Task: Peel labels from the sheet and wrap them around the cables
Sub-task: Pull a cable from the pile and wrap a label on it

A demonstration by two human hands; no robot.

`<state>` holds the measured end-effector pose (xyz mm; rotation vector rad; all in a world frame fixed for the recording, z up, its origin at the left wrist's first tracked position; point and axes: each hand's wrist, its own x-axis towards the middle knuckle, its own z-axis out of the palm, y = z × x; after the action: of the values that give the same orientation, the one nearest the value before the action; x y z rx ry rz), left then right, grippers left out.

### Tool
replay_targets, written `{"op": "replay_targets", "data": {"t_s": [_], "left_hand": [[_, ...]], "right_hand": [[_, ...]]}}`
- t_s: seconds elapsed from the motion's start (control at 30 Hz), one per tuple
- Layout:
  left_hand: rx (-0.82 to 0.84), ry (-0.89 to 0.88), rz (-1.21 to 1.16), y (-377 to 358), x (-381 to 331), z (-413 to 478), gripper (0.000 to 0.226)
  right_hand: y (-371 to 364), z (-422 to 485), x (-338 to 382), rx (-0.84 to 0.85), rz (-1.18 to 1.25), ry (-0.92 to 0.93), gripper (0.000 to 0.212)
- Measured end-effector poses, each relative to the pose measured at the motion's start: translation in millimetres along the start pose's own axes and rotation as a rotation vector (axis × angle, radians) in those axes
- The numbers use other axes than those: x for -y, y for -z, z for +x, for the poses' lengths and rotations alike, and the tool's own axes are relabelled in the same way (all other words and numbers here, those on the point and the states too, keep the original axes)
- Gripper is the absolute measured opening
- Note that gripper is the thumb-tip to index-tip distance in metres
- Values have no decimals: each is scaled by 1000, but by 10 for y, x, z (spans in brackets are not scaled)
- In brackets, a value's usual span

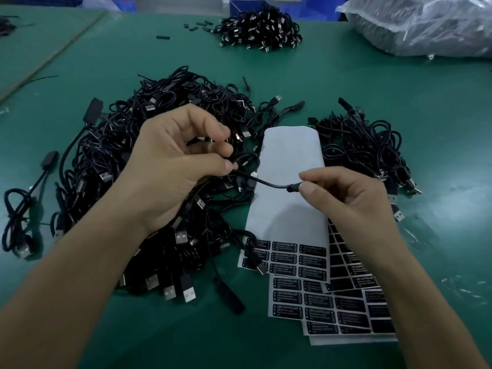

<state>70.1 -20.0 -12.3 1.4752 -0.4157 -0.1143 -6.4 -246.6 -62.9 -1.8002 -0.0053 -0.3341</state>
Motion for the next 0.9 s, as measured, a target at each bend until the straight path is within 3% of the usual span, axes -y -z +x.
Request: {"op": "replay_targets", "data": {"t_s": [0.17,0.3,0.37,0.47,0.6,0.73,0.8,0.9], "left_hand": [[-154,73,132,7,64,9,44],[-129,-276,795,-89,43,-100,21],[49,-286,840,-195,47,-155,20],[344,-103,942,-350,139,-212,30],[393,-64,860,-408,264,-241,23],[352,-11,836,-446,388,-264,31],[341,27,796,-460,435,-279,32],[292,53,688,-469,460,-271,32]], "right_hand": [[-1,4,18,-19,-31,35,12],[-12,0,33,23,-158,52,16],[-15,-7,54,65,-170,57,16],[-19,-22,82,127,-138,68,17],[17,-34,111,76,-140,4,22],[135,-57,51,-45,-516,-180,31],[183,-79,24,-11,-662,-265,29],[231,-86,44,129,-636,-320,44]]}}
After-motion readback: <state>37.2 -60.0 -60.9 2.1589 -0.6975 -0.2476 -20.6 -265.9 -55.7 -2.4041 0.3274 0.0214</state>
